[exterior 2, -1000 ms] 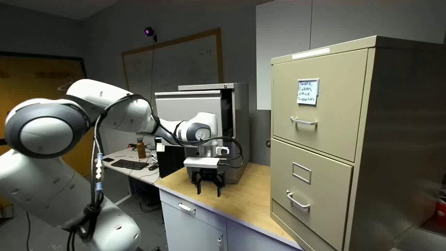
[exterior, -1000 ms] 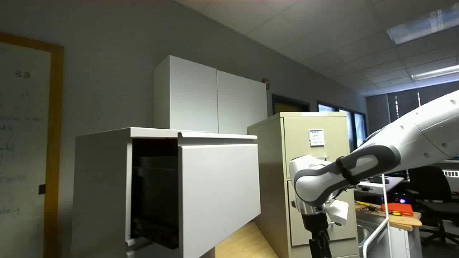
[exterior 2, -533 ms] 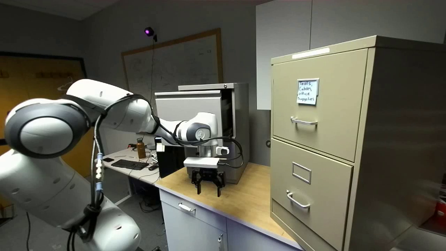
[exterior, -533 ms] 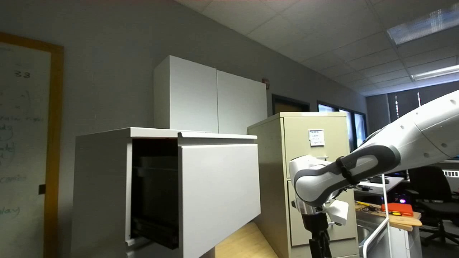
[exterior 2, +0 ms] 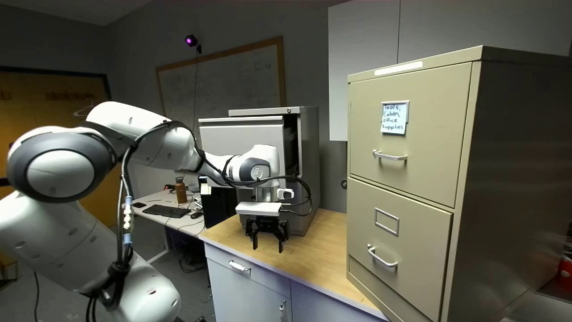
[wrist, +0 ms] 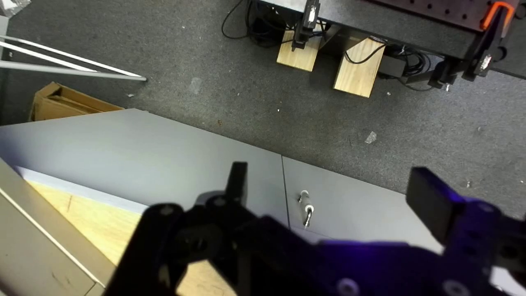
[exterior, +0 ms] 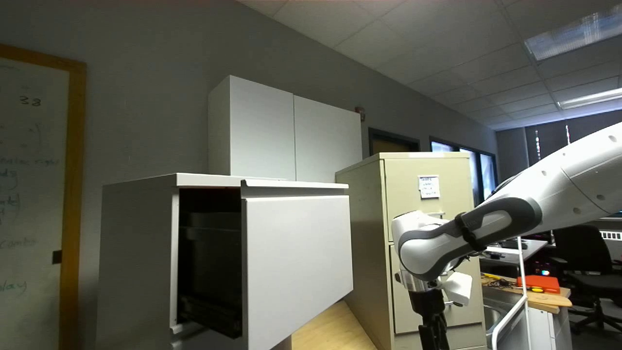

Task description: Close the top drawer on the left filing cabinet

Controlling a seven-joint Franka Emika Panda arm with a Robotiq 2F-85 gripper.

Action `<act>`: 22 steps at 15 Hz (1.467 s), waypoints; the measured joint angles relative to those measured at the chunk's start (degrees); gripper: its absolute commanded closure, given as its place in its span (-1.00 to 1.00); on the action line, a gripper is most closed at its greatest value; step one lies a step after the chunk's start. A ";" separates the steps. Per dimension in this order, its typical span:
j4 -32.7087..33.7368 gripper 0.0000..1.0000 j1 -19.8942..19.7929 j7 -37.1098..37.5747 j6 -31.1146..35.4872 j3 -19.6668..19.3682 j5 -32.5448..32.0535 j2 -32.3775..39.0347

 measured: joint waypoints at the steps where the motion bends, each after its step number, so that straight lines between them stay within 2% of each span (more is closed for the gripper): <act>1: 0.00 -1.00 0.03 0.00 0.02 0.00 0.00 0.00; 7: 0.26 -1.00 1.34 0.00 1.09 1.24 0.02 -1.58; 8: 0.38 -0.70 1.78 0.00 1.37 1.57 0.02 -2.44; 9: 0.56 -0.49 2.19 0.00 1.75 1.92 0.05 -3.38; 10: 0.76 -0.39 2.59 0.00 2.30 2.22 0.14 -4.41; 13: 1.60 0.13 4.08 0.00 4.71 2.66 0.53 -7.85; 17: 2.78 0.72 6.26 0.00 8.43 2.92 0.93 -12.15; 18: 3.02 0.86 6.84 0.00 9.59 3.03 1.07 -13.13; 21: 3.61 1.00 8.70 0.00 13.88 3.44 1.57 -15.90; 22: 3.77 0.98 9.42 0.00 15.53 3.53 1.96 -16.71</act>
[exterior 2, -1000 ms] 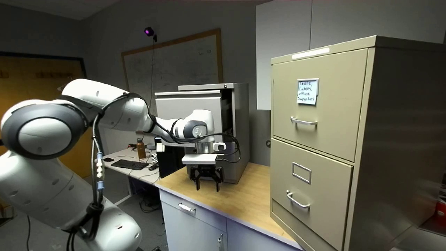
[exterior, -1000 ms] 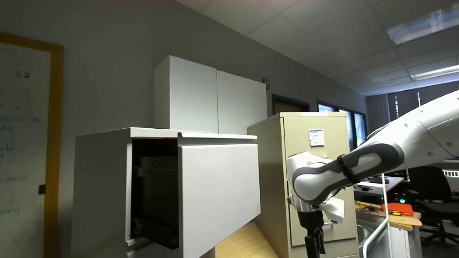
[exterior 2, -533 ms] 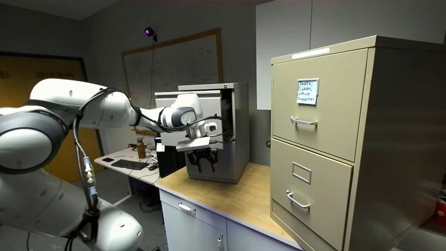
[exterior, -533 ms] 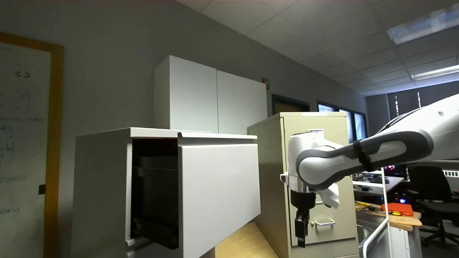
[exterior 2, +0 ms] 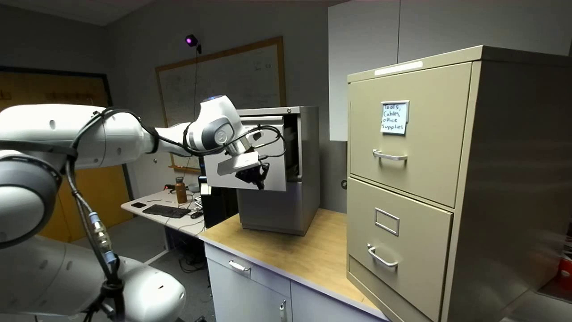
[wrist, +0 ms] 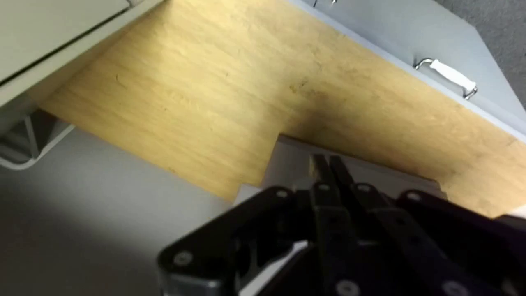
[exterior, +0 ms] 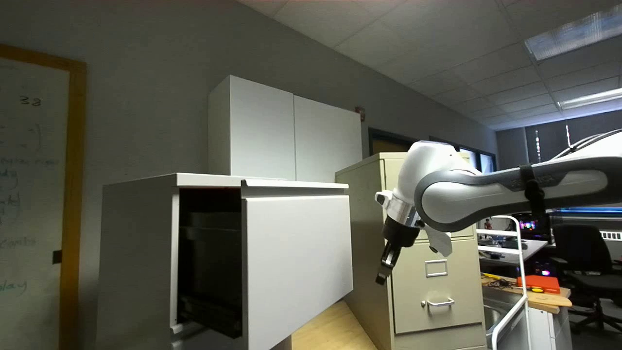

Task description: Close the top drawer on the left filing cabinet

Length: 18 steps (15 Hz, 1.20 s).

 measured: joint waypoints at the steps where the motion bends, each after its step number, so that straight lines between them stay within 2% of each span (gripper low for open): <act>1: 0.17 0.91 0.83 0.00 1.68 0.03 0.58 -0.75; 5: 1.51 0.88 5.03 -0.62 7.36 -0.06 4.39 -2.10; 7: 2.67 0.93 7.63 -1.84 8.92 -0.33 6.92 -1.62; 13: 8.48 0.92 14.72 -5.51 12.61 -1.73 14.83 5.24; 18: 14.90 0.92 15.50 -8.09 12.23 -2.14 17.79 12.36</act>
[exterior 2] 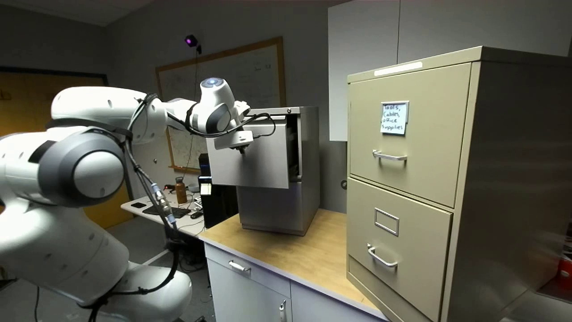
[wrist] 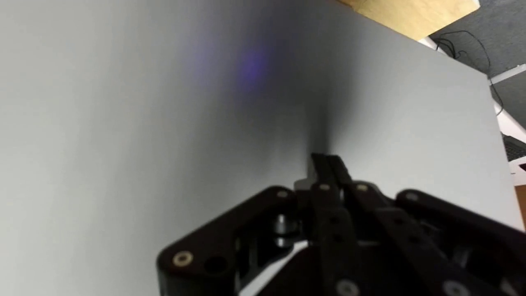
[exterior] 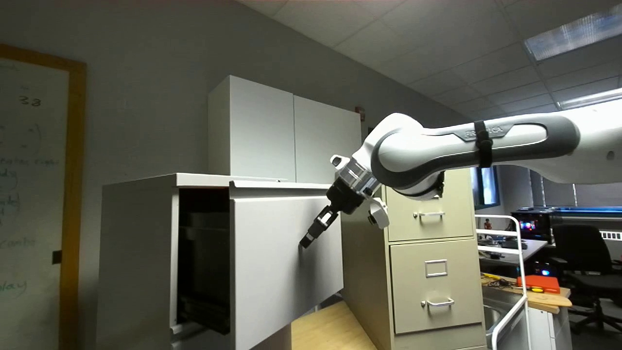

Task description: Close the top drawer on the left filing cabinet

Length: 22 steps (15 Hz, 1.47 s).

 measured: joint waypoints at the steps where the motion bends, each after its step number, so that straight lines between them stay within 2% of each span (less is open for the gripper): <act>1: 1.49 0.92 0.02 -0.60 -0.02 -0.01 0.53 1.70; 8: 15.88 0.92 -0.42 -1.63 -1.09 1.90 3.56 16.20; 17: 36.14 0.92 -6.00 -1.29 -5.85 10.46 4.05 33.39; 22: 45.52 0.94 -8.01 -0.22 -9.43 13.55 1.01 40.21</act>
